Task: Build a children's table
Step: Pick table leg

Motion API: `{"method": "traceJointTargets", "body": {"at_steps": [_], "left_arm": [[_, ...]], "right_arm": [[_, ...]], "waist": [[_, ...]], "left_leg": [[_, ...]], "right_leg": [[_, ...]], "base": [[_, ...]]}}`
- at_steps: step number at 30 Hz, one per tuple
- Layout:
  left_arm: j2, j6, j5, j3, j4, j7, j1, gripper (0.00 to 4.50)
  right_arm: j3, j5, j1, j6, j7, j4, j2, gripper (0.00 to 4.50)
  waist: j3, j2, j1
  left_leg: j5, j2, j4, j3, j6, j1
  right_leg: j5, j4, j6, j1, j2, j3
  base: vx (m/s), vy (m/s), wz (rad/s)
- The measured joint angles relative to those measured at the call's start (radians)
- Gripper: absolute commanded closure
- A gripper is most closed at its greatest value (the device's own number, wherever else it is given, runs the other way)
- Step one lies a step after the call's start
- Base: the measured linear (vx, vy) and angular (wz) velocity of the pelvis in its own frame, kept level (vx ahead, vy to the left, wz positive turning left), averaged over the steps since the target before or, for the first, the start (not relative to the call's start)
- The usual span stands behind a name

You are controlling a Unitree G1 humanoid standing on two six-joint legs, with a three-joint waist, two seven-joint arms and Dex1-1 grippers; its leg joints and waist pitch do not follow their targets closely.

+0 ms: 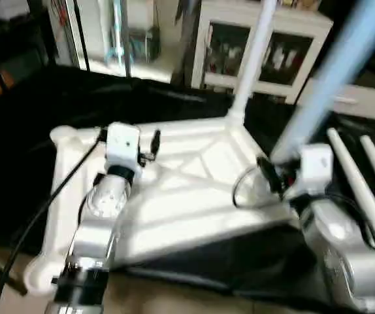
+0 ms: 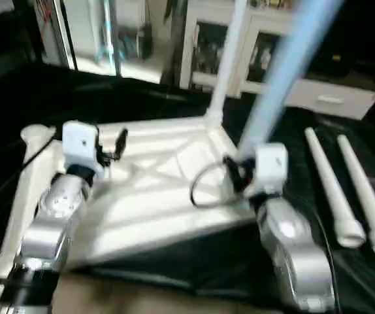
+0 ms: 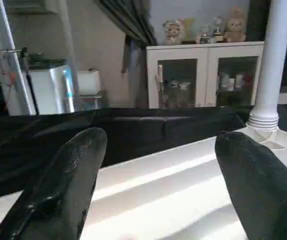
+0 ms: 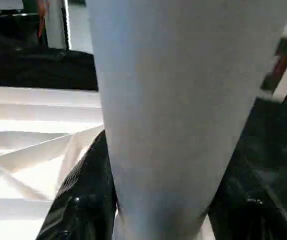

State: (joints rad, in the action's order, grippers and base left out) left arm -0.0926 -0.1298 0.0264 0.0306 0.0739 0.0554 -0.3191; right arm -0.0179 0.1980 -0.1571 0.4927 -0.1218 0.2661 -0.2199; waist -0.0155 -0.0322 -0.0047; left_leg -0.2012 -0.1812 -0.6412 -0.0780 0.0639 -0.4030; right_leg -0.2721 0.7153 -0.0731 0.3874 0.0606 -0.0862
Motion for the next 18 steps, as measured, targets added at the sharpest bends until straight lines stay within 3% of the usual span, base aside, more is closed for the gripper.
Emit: {"method": "traceJointTargets", "body": {"at_steps": [1, 2, 3, 4, 5, 6, 7, 8, 9, 10, 11, 12, 13, 14, 15, 16, 17, 18], "left_arm": [[0.007, 0.000, 0.000, -0.001, 0.004, -0.005, 0.000, 0.59], [0.015, 0.000, 0.001, 0.000, 0.011, -0.007, 0.000, 0.59], [0.024, 0.000, 0.004, 0.007, 0.013, -0.009, -0.003, 0.59], [0.035, 0.001, 0.008, 0.015, 0.013, -0.011, -0.008, 0.59], [0.045, 0.002, 0.008, 0.029, 0.013, -0.012, -0.007, 0.59], [0.049, 0.004, 0.009, 0.037, 0.013, -0.014, -0.010, 0.59], [0.049, 0.004, 0.010, 0.037, 0.013, -0.016, -0.011, 0.59], [0.047, 0.004, 0.012, 0.036, 0.013, -0.018, -0.014, 0.59], [0.041, 0.003, 0.015, 0.031, 0.019, -0.022, -0.011, 0.59], [0.034, 0.002, 0.017, 0.026, 0.028, -0.025, -0.007, 0.59], [0.026, 0.001, 0.017, 0.019, 0.030, -0.027, -0.008, 0.59], [0.020, 0.001, 0.018, -0.001, 0.030, -0.032, -0.008, 0.59], [0.019, 0.001, 0.019, -0.006, 0.030, -0.033, -0.008, 0.59], [0.018, 0.001, 0.020, -0.008, 0.030, -0.034, -0.008, 0.59], [0.017, 0.001, 0.020, -0.011, 0.030, -0.033, -0.009, 0.59], [0.017, 0.001, 0.020, -0.013, 0.030, -0.033, -0.008, 0.59], [0.019, 0.000, 0.020, -0.010, 0.034, -0.031, -0.009, 0.59], [0.027, -0.001, 0.020, -0.002, 0.034, -0.029, -0.013, 0.59]], "right_arm": [[0.003, -0.005, -0.008, -0.006, -0.001, -0.005, -0.006, 2.64], [0.003, -0.006, -0.009, -0.016, -0.010, -0.020, -0.008, 2.64], [-0.005, -0.006, -0.006, -0.024, -0.018, -0.049, -0.012, 2.64], [-0.018, -0.005, -0.004, -0.026, -0.020, -0.076, -0.015, 2.64], [-0.030, -0.005, -0.004, -0.027, -0.019, -0.103, -0.013, 2.64], [-0.039, -0.004, -0.007, -0.033, -0.019, -0.117, -0.008, 2.64], [-0.040, -0.004, -0.008, -0.040, -0.019, -0.120, -0.004, 2.64], [-0.039, -0.004, -0.012, -0.050, -0.020, -0.125, 0.001, 2.64], [-0.026, -0.004, -0.017, -0.061, -0.021, -0.133, 0.015, 2.64], [-0.010, -0.004, -0.021, -0.065, -0.024, -0.134, 0.023, 2.64], [0.000, -0.003, -0.024, -0.072, -0.027, -0.133, 0.034, 2.64], [0.013, 0.000, -0.026, -0.076, -0.030, -0.133, 0.043, 2.64], [0.019, 0.000, -0.023, -0.081, -0.030, -0.133, 0.044, 2.64], [0.019, 0.000, -0.023, -0.085, -0.030, -0.133, 0.045, 2.64], [0.019, 0.000, -0.024, -0.093, -0.030, -0.133, 0.048, 2.64], [0.019, -0.001, -0.022, -0.096, -0.029, -0.134, 0.051, 2.64], [0.017, -0.002, -0.010, -0.102, -0.028, -0.136, 0.052, 2.64], [0.004, -0.006, 0.004, -0.105, -0.027, -0.143, 0.044, 2.64]], "waist": [[0.001, -0.007, 0.002], [0.002, -0.012, 0.002], [-0.001, -0.023, 0.011], [-0.005, -0.030, 0.023], [-0.010, -0.038, 0.032], [-0.009, -0.037, 0.036], [-0.008, -0.034, 0.035], [-0.006, -0.013, 0.035], [-0.009, 0.001, 0.035], [-0.008, 0.008, 0.035], [-0.006, 0.007, 0.042], [-0.003, 0.004, 0.045], [-0.002, 0.002, 0.050], [0.001, -0.002, 0.054], [0.003, -0.020, 0.058], [0.003, -0.028, 0.060], [0.002, -0.029, 0.060], [0.001, -0.036, 0.065]], "left_leg": [[0.012, -0.003, 0.010, 0.003, 0.000, 0.000], [0.023, -0.005, 0.022, 0.002, -0.014, -0.001], [0.013, -0.001, 0.006, -0.009, -0.068, -0.007], [-0.030, 0.001, -0.077, -0.034, -0.131, -0.022], [-0.052, 0.016, -0.153, -0.055, -0.145, -0.028], [-0.071, 0.041, -0.184, -0.070, -0.148, -0.015], [-0.083, 0.057, -0.169, -0.075, -0.140, 0.000], [-0.126, 0.059, -0.117, -0.075, -0.137, 0.022], [-0.121, 0.024, -0.088, -0.056, -0.067, 0.030], [-0.111, 0.008, -0.080, -0.045, -0.056, 0.029], [-0.101, -0.001, -0.075, -0.045, -0.045, 0.024], [-0.086, -0.012, -0.068, -0.035, -0.033, 0.014], [-0.075, -0.017, -0.059, -0.031, -0.025, 0.008], [-0.064, -0.020, -0.054, -0.030, -0.015, 0.001], [-0.055, -0.022, -0.050, -0.031, -0.008, -0.003], [-0.047, -0.031, -0.046, -0.030, -0.006, -0.004], [-0.039, -0.028, -0.046, -0.027, -0.050, -0.012], [-0.069, -0.025, -0.100, -0.040, -0.168, -0.030]], "right_leg": [[-0.022, -0.017, -0.001, -0.005, -0.002, 0.003], [-0.018, -0.018, -0.010, -0.008, -0.004, -0.005], [-0.013, -0.023, -0.010, -0.006, -0.008, -0.012], [-0.007, -0.023, -0.007, -0.006, -0.009, -0.014], [-0.002, -0.027, -0.007, -0.009, -0.013, -0.015], [0.008, -0.037, -0.014, -0.009, -0.023, -0.024], [0.015, -0.045, -0.012, -0.007, -0.030, -0.037], [0.028, -0.068, -0.010, -0.007, -0.058, -0.062], [0.049, -0.098, -0.010, -0.013, -0.076, -0.097], [0.019, -0.069, 0.024, -0.008, -0.075, -0.095], [-0.010, 0.035, 0.059, 0.025, -0.057, -0.074], [-0.022, 0.115, 0.075, 0.054, -0.027, -0.041], [-0.022, 0.103, 0.074, 0.057, -0.004, -0.013], [-0.017, 0.072, 0.064, 0.057, 0.020, 0.007], [-0.002, 0.012, 0.009, 0.045, 0.049, 0.030], [0.001, 0.006, 0.036, 0.044, 0.054, 0.025], [0.004, 0.000, 0.031, 0.045, 0.046, 0.018], [0.013, -0.008, 0.029, 0.048, 0.034, 0.012]], "base": [[-0.095, -0.172, -0.04], [-0.105, -0.204, 0.01], [-0.095, -0.205, 0.07], [-0.095, -0.205, 0.07], [-0.093, -0.199, -0.01], [-0.095, -0.166, -0.03], [-0.095, -0.166, -0.03], [-0.085, -0.149, 0.10], [-0.086, -0.163, 0.02], [-0.086, -0.163, 0.02], [-0.081, -0.157, -0.09], [-0.086, -0.175, 0.01], [-0.086, -0.175, 0.01], [-0.080, -0.241, 0.02], [-0.071, -0.313, -0.09], [-0.071, -0.313, -0.09], [-0.103, -0.303, -0.03], [-0.101, -0.271, -0.03]]}}
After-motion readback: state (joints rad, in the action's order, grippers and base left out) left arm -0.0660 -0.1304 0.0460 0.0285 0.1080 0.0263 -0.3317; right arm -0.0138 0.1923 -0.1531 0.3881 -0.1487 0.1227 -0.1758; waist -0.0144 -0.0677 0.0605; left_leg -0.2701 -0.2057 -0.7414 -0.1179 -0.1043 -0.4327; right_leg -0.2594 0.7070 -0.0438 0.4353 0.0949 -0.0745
